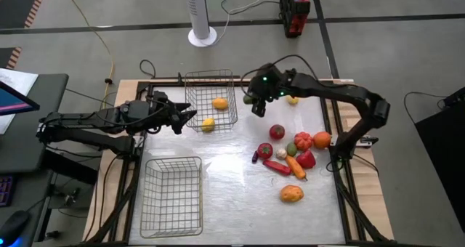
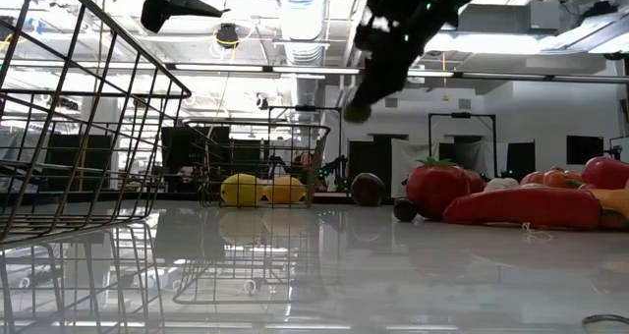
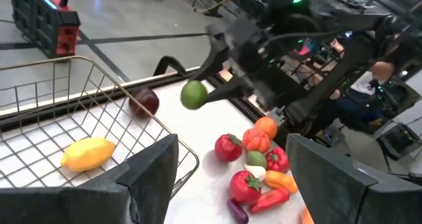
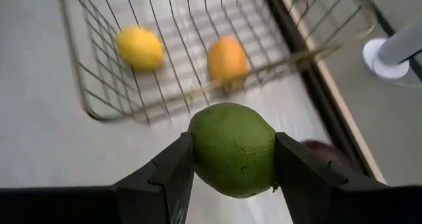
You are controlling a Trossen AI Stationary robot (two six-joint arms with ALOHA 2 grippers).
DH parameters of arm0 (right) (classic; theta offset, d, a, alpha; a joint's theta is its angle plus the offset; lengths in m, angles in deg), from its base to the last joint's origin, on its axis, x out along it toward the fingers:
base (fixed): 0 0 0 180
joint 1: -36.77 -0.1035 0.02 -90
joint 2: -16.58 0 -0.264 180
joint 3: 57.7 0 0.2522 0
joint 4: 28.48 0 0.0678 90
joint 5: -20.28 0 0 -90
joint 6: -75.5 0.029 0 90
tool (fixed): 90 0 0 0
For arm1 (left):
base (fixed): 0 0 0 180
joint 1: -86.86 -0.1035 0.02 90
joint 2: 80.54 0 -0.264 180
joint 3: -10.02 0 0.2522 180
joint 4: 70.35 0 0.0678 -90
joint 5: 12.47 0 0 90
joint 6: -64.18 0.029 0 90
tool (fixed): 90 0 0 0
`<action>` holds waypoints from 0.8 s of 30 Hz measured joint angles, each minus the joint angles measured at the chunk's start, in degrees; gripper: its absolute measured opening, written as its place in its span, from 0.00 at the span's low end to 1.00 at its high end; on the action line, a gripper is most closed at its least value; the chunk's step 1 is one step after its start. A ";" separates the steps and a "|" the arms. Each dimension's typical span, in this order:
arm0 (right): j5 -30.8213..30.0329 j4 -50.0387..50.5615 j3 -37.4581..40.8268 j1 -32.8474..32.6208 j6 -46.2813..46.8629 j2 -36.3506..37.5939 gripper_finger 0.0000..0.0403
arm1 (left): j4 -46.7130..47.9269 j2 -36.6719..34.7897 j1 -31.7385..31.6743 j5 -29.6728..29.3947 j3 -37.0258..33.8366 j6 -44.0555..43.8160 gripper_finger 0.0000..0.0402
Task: Sort produce into baskets
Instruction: Put the top green lime into the top wire basket
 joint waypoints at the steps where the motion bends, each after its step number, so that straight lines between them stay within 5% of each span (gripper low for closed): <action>1: 0.00 -0.55 0.00 -0.29 0.84 0.71 0.53 | -0.02 0.00 0.00 -0.04 0.00 0.00 0.67; 13: 3.62 -21.24 -0.02 -8.32 12.74 0.18 0.54 | 0.04 -0.09 -2.17 -0.80 0.00 -0.75 0.67; 24: 4.24 -27.36 -0.04 -15.60 15.59 0.28 0.54 | 0.17 -0.96 -2.25 1.72 0.00 -0.55 0.67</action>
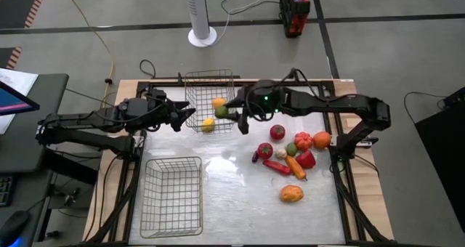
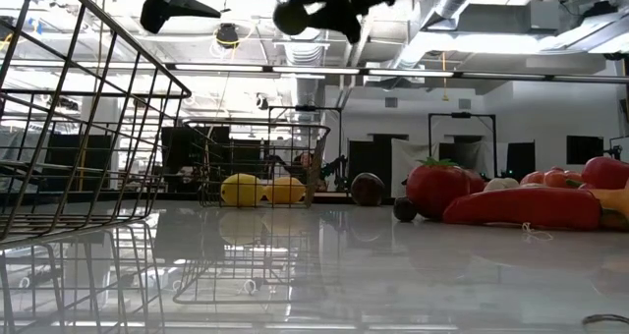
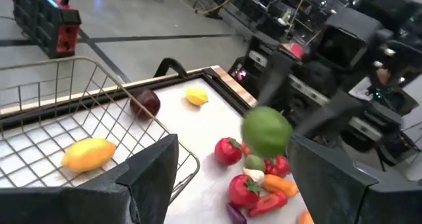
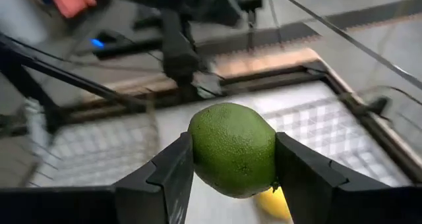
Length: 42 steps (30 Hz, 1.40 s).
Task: Sort produce into baskets
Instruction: Put the top green lime into the top wire basket, then put the yellow lemon into the top wire basket
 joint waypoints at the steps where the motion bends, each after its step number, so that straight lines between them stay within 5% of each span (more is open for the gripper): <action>1: -0.19 -0.48 0.00 -0.47 0.18 0.02 0.54 | -0.10 -0.12 0.00 -0.02 0.00 0.38 0.67; 8: -11.35 -6.22 -0.07 -0.79 -4.78 -1.53 0.54 | -0.16 -0.76 -1.43 1.77 0.00 1.72 0.67; 15: -11.28 -16.23 -0.10 1.07 -0.33 -7.23 0.54 | -0.67 -1.36 -1.68 6.60 0.00 0.79 0.67; 23: -9.75 -15.38 0.02 3.41 3.06 -12.60 0.57 | -1.92 -1.96 -1.66 10.04 0.02 -0.16 0.67; 28: -3.46 -11.38 0.09 5.57 7.12 -14.16 0.70 | -1.87 -1.99 -1.67 11.47 0.02 1.63 0.67; 33: -3.59 -5.96 0.07 6.58 3.72 -11.56 0.83 | -1.87 -2.02 -1.67 11.56 0.02 1.62 0.67; 42: -14.95 24.10 -0.04 16.01 -6.62 0.68 0.81 | -1.83 -1.97 -1.66 6.99 0.02 -1.74 0.67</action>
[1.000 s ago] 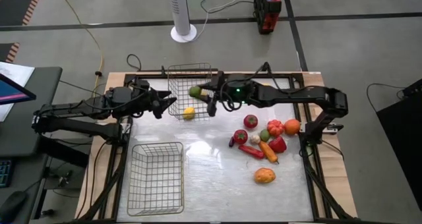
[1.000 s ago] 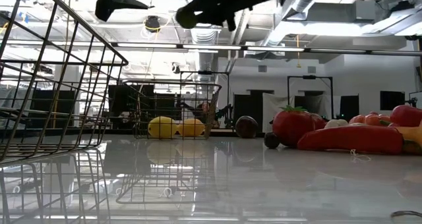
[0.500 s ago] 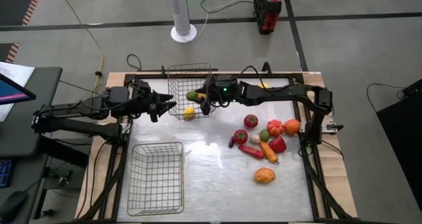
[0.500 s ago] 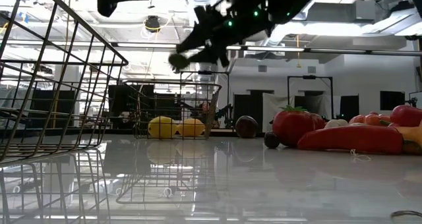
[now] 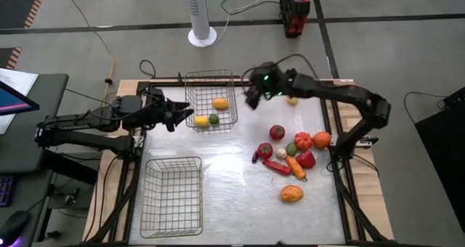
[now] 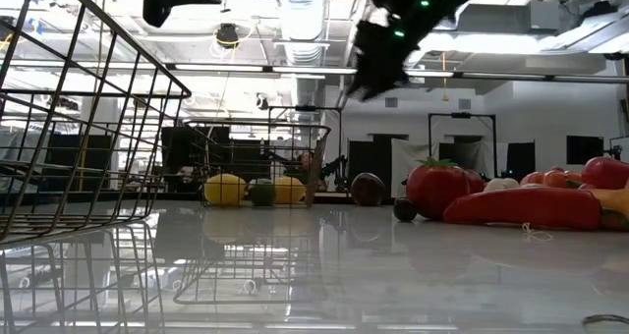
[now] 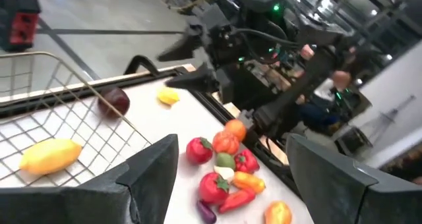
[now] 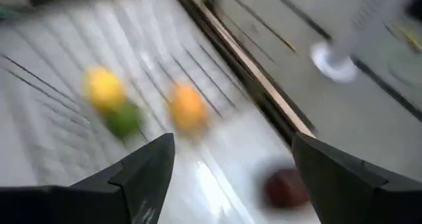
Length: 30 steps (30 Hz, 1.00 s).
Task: Sort produce into baskets
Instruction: Put the yellow lemon into the top wire basket
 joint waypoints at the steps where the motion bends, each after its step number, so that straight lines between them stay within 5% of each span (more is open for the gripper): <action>1: -0.06 3.65 0.02 1.80 -0.21 0.85 0.80 | 0.02 0.02 0.00 -0.82 0.00 -0.39 0.67; 7: 2.80 14.44 3.91 13.20 2.93 2.76 0.75 | -0.23 0.71 0.00 -5.72 0.00 -1.86 0.67; 14: 5.25 15.97 9.31 21.30 2.55 1.41 0.77 | -0.83 1.99 -0.01 -7.53 0.00 -1.25 0.67; 22: 7.12 20.78 9.92 25.73 0.48 -6.19 0.97 | -0.86 2.76 -0.04 -7.62 0.00 -1.02 0.67; 30: 3.13 21.50 9.92 25.83 1.03 -12.37 0.92 | -0.84 2.73 -0.04 -7.60 0.00 0.34 0.67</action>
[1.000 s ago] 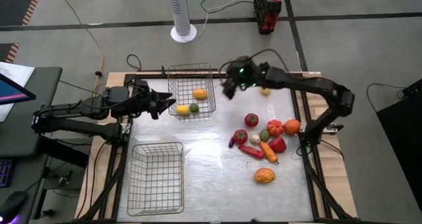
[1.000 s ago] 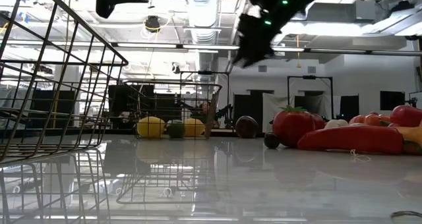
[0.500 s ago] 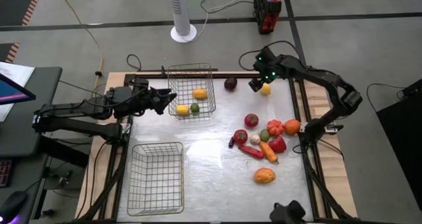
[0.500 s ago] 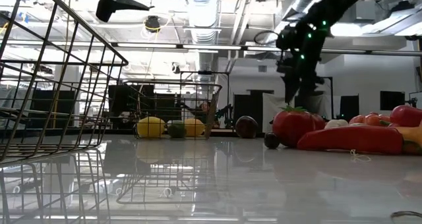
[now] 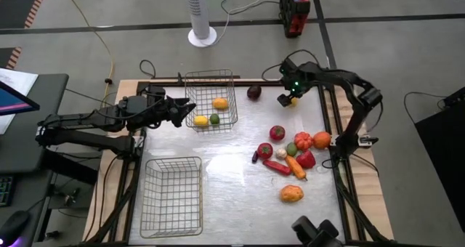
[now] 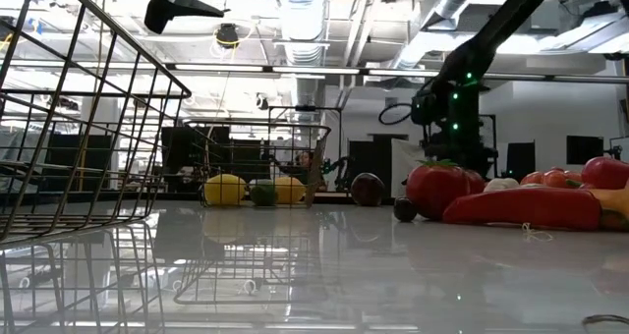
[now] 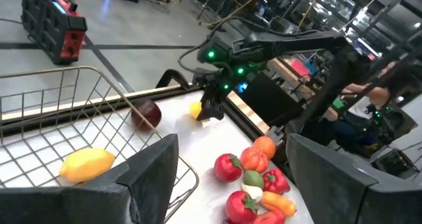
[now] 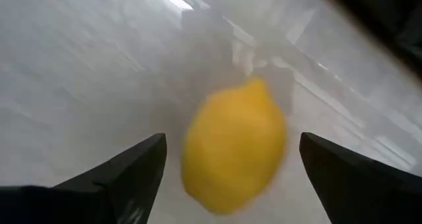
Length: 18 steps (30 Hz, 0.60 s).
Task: Sort produce into baskets
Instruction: Put the yellow lemon into the top wire basket
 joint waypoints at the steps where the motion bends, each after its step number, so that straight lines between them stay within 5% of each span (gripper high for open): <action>1: -0.05 0.04 0.00 -0.11 0.02 -0.48 0.91 | 0.01 0.00 0.00 0.00 0.00 0.00 0.67; 11: 1.52 2.66 -0.02 -3.34 0.82 2.58 0.69 | 0.58 -0.13 0.00 0.17 0.00 1.33 0.67; 18: 10.96 1.18 -0.07 -7.85 6.19 11.21 0.52 | -0.45 -0.13 0.00 -2.58 0.00 4.53 0.67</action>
